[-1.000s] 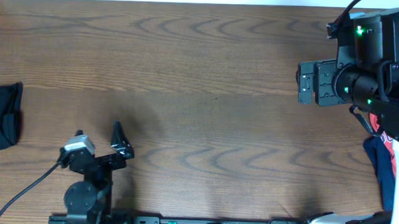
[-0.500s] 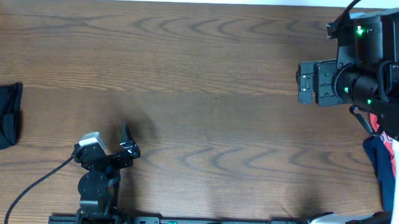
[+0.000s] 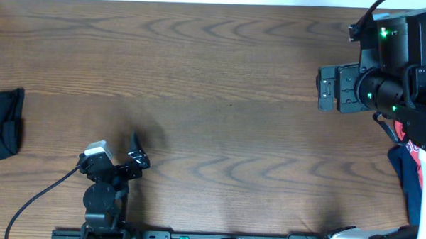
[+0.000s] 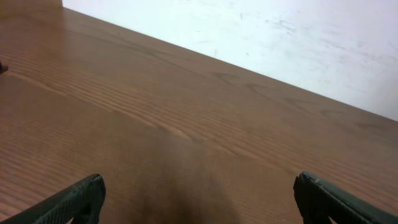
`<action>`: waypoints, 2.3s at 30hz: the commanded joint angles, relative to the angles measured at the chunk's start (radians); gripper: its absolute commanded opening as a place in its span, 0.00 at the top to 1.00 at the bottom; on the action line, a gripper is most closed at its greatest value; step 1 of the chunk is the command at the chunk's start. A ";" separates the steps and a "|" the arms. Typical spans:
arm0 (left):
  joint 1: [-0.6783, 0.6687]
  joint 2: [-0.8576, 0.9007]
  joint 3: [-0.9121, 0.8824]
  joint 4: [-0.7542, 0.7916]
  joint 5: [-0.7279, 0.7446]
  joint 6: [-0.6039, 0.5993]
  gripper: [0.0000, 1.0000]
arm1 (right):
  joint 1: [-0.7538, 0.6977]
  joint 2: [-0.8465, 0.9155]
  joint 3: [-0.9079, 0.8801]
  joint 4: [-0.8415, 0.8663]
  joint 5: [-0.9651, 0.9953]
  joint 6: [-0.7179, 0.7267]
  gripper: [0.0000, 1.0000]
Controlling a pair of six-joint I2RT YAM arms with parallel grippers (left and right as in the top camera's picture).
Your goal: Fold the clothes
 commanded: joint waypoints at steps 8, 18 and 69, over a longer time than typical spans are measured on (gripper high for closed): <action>0.004 -0.008 -0.029 -0.003 -0.004 -0.005 0.02 | 0.007 0.000 -0.001 -0.001 0.014 0.014 0.01; 0.004 -0.008 -0.029 -0.003 -0.004 -0.005 0.02 | 0.003 0.007 -0.001 0.003 0.048 -0.003 0.01; 0.004 -0.008 -0.029 -0.003 -0.004 -0.005 0.02 | -0.338 -1.533 -2.091 1.428 -0.073 0.085 0.01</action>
